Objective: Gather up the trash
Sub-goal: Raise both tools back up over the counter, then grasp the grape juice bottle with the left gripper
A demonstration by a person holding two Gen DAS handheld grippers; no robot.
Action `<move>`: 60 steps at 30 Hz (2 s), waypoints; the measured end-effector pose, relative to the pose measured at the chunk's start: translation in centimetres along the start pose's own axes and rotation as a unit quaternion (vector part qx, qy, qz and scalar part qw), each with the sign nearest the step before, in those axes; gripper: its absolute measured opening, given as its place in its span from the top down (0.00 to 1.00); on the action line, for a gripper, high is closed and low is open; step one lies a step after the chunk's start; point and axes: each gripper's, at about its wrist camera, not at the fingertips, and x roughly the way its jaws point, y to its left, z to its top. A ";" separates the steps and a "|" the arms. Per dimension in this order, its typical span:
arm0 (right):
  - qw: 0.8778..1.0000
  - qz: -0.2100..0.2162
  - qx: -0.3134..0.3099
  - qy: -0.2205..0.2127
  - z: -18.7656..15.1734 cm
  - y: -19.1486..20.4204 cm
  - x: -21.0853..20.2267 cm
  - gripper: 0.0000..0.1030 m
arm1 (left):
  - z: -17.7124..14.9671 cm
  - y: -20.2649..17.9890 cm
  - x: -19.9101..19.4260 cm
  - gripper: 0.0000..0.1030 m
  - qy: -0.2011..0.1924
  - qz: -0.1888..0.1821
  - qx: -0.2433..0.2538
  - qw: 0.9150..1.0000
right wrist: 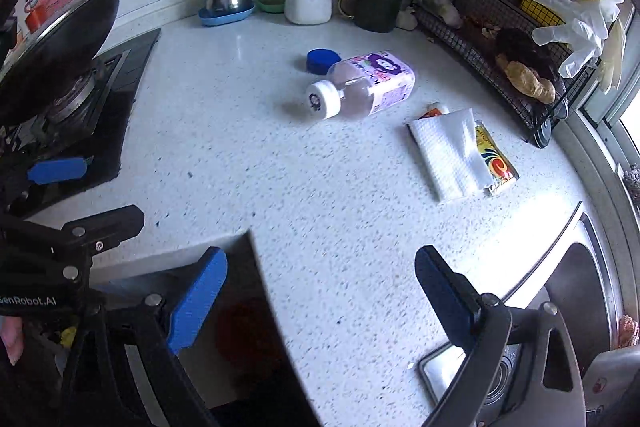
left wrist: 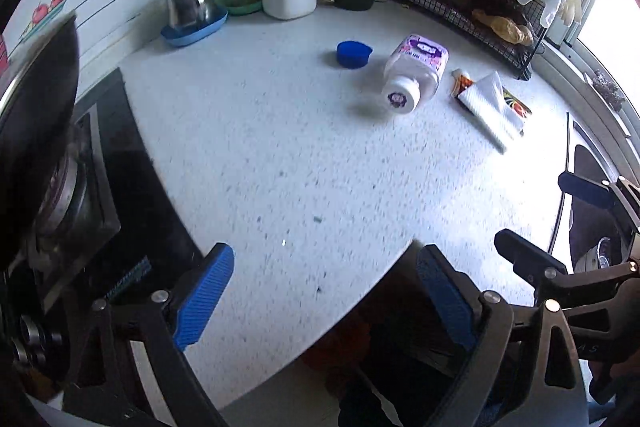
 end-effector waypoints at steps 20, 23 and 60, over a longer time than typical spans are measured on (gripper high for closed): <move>0.993 -0.032 0.115 0.023 8.9 -14.7 5.3 0.08 | 17.8 -8.0 11.2 0.10 0.044 -0.025 0.156 0.986; 0.991 -0.026 0.125 0.030 9.3 -16.2 6.4 0.08 | 18.3 -9.1 13.3 0.11 0.065 -0.025 0.168 0.983; 0.994 0.111 -0.015 0.000 18.4 -5.5 11.0 0.08 | 16.4 5.9 9.6 0.33 0.037 0.071 -0.034 0.996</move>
